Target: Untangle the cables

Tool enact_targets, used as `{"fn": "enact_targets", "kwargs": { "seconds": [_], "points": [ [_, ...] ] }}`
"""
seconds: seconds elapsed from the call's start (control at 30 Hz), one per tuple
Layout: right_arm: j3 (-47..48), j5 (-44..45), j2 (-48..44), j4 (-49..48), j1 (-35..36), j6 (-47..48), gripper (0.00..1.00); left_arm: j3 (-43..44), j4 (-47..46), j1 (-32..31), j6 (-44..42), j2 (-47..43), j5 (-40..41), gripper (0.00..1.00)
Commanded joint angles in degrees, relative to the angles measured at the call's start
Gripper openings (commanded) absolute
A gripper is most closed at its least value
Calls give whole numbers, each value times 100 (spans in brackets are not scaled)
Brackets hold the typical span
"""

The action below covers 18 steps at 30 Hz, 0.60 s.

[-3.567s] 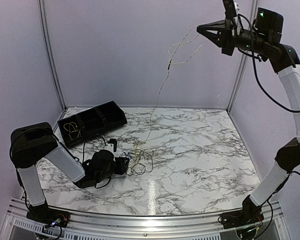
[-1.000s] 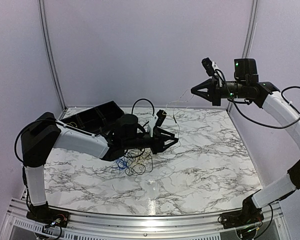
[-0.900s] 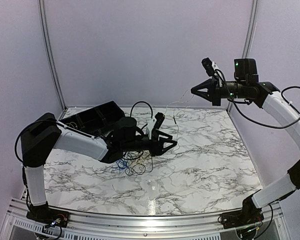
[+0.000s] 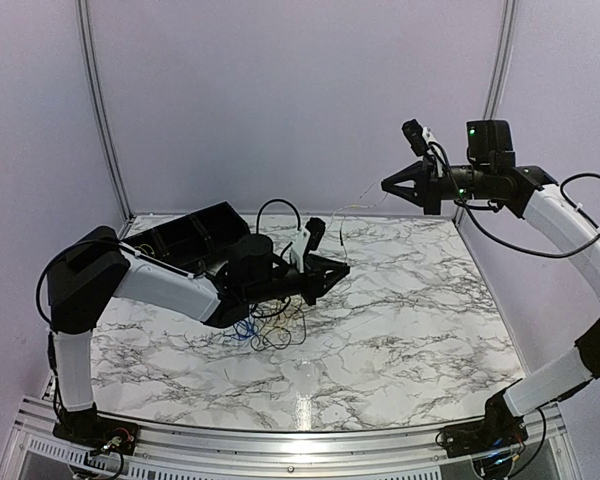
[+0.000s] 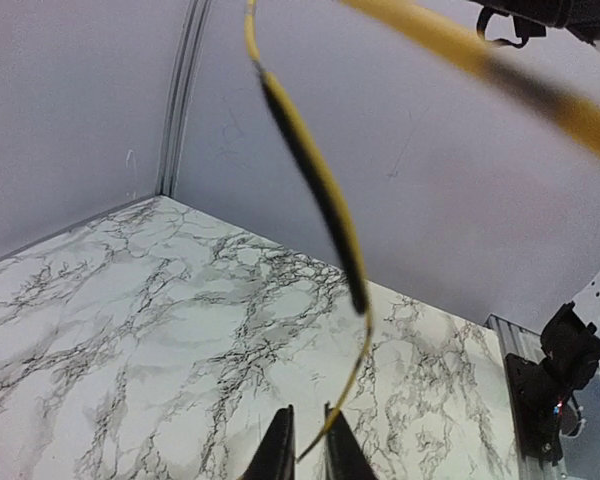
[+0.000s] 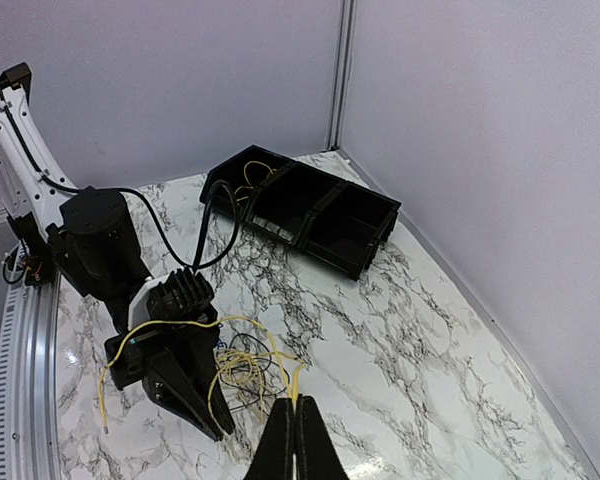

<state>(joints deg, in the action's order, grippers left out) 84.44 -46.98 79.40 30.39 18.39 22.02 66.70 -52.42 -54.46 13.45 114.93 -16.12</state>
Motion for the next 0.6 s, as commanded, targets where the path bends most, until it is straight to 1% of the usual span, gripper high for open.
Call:
{"fn": "enact_targets", "kwargs": {
  "seconds": [0.0, 0.07, 0.1, 0.17, 0.2, 0.23, 0.27, 0.33, 0.37, 0.43, 0.5, 0.57],
  "points": [
    [81, 14, -35, -173, -102, -135, 0, -3, -145, -21, 9, 68, -1, 7],
    [56, 100, -14, -221, -116, -157, 0, -130, -150, -17, 76, -74, 60, 3],
    [-4, 235, -8, -285, -117, -188, 2, -190, -160, -9, 201, -175, 122, 1],
    [-163, 543, -12, -447, -117, -196, 17, -309, -286, 23, 553, -474, 229, 0],
    [-269, 655, -12, -539, -118, -184, 28, -348, -348, 43, 712, -645, 303, 0],
    [-376, 731, -12, -604, -117, -181, 35, -358, -362, 46, 851, -837, 422, 0],
    [-489, 759, -1, -651, -117, -176, 38, -345, -364, 49, 942, -1019, 530, 0],
    [-720, 839, 14, -794, -117, -241, 51, -263, -341, 49, 1038, -1369, 565, 0],
    [-846, 882, 15, -890, -121, -304, 55, -152, -282, 42, 1065, -1503, 566, 0],
    [-1091, 892, 15, -1040, -119, -322, 56, 47, -72, -4, 1095, -1770, 577, 0],
    [-1254, 891, 20, -1151, -117, -337, 60, 262, 119, -50, 1066, -2000, 540, 0],
    [-1365, 858, 32, -1228, -123, -364, 61, 548, 470, -71, 897, -2239, 489, 0]
  ]
}}
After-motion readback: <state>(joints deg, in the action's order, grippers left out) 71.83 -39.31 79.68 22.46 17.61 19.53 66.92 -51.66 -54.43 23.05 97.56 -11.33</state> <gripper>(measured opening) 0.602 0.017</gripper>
